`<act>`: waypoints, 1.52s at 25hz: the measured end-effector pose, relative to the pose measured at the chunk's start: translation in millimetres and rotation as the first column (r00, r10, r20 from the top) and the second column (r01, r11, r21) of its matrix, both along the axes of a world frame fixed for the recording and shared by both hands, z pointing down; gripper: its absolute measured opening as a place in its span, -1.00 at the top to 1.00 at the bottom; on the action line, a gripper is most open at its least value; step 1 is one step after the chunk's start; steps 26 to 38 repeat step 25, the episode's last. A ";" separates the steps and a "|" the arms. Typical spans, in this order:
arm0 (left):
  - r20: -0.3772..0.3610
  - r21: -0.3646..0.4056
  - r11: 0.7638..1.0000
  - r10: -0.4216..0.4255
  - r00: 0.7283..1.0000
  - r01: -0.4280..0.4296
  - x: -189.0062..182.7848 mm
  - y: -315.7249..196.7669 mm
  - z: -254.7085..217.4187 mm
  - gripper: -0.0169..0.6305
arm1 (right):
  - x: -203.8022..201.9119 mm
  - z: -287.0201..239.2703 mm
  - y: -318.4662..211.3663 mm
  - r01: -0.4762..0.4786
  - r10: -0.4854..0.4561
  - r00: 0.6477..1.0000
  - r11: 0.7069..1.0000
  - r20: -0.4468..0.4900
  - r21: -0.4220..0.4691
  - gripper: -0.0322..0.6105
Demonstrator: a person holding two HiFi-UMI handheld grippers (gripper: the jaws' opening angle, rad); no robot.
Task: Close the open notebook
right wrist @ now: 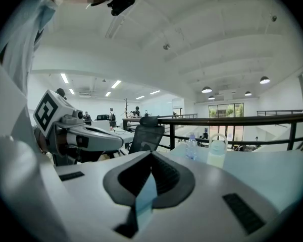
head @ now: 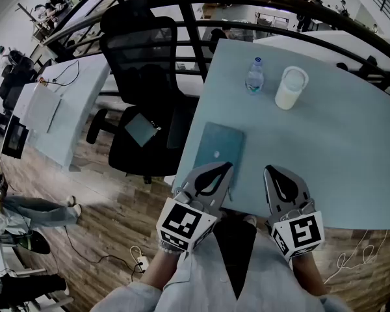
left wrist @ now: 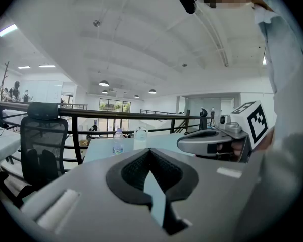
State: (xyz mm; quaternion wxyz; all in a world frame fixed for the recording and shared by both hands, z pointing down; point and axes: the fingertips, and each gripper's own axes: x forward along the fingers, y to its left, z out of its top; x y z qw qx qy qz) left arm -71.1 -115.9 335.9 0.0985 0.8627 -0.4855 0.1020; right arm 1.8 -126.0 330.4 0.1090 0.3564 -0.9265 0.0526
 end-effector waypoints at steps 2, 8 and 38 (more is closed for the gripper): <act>0.000 -0.001 1.000 0.001 1.000 -0.001 0.3 -0.1 0.5 0.93 | -0.3 0.1 -0.1 0.002 -0.002 1.000 1.000 -0.002 0.000 0.90; 0.000 -0.003 1.000 0.000 1.000 0.000 -0.8 -0.6 0.9 0.93 | -0.4 4.5 -0.1 -0.003 0.003 1.000 1.000 0.000 -0.006 0.90; -0.014 0.000 1.000 -0.025 1.000 0.025 -7.0 -2.6 -2.1 0.93 | -4.7 7.8 1.0 0.013 -0.013 1.000 1.000 -0.025 -0.014 0.90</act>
